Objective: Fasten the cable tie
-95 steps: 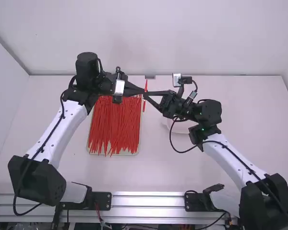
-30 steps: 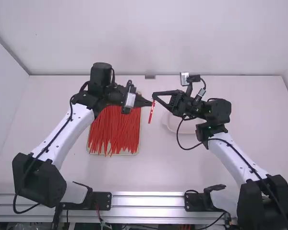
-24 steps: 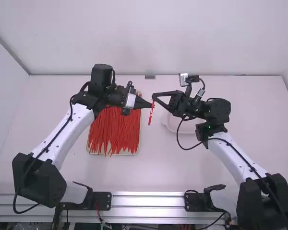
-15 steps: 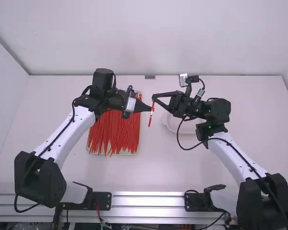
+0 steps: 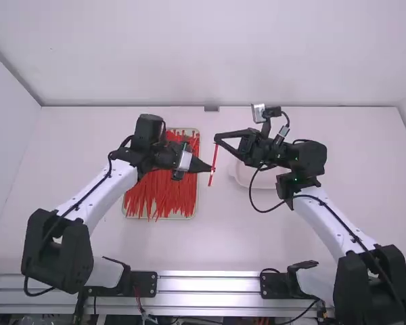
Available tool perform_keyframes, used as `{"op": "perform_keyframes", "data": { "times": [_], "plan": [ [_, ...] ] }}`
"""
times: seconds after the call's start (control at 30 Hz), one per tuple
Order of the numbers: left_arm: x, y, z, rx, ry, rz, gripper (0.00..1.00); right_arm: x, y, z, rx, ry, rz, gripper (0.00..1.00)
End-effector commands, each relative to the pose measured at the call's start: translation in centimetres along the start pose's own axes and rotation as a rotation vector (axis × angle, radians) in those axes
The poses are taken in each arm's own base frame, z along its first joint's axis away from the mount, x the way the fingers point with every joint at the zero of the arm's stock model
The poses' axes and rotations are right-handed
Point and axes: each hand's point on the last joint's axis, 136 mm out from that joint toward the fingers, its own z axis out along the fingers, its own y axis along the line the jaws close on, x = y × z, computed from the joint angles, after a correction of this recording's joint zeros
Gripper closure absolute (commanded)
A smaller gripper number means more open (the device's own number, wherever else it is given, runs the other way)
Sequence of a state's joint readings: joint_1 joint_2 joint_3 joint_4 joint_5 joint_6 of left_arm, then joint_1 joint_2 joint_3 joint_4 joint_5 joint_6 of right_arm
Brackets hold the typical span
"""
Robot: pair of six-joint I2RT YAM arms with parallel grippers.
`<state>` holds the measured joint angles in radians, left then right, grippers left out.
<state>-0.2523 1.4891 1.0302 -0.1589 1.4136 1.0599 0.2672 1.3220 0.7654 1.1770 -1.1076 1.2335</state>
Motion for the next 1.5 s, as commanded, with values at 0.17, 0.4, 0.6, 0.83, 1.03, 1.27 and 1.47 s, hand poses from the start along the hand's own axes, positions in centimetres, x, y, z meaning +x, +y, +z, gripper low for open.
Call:
{"op": "perform_keyframes", "data": {
  "times": [0.17, 0.4, 0.6, 0.83, 1.03, 1.27, 1.47],
  "plan": [
    [4.2, -2.8, 0.1, -0.005, 0.047, -0.112, 0.98, -1.9, 1.4, 0.0, -0.011, -0.064, -0.046, 1.0],
    [6.0, -4.7, 0.2, -0.001, 0.05, -0.141, 0.98, -1.9, 1.3, 0.0, -0.01, -0.063, -0.044, 1.0],
    [6.5, -5.8, 0.3, 0.011, 0.038, -0.178, 0.98, -1.7, 1.4, 0.0, -0.013, -0.052, -0.043, 1.0],
    [6.9, -6.5, 0.3, 0.017, 0.034, -0.199, 0.98, -1.1, 1.7, 0.6, -0.029, -0.032, -0.057, 1.0],
    [6.8, -6.6, 0.3, 0.019, 0.031, -0.205, 0.98, -0.8, 1.9, 0.7, -0.038, -0.021, -0.066, 1.0],
    [6.6, -6.6, 0.3, 0.024, 0.018, -0.2, 0.98, -0.9, 0.7, -0.8, 0.004, 0.008, -0.111, 0.6],
    [5.5, -6.4, 0.3, 0.041, -0.038, -0.159, 0.98, -0.5, -1.7, -2.5, 0.072, 0.049, -0.094, 0.41]
  ]
}}
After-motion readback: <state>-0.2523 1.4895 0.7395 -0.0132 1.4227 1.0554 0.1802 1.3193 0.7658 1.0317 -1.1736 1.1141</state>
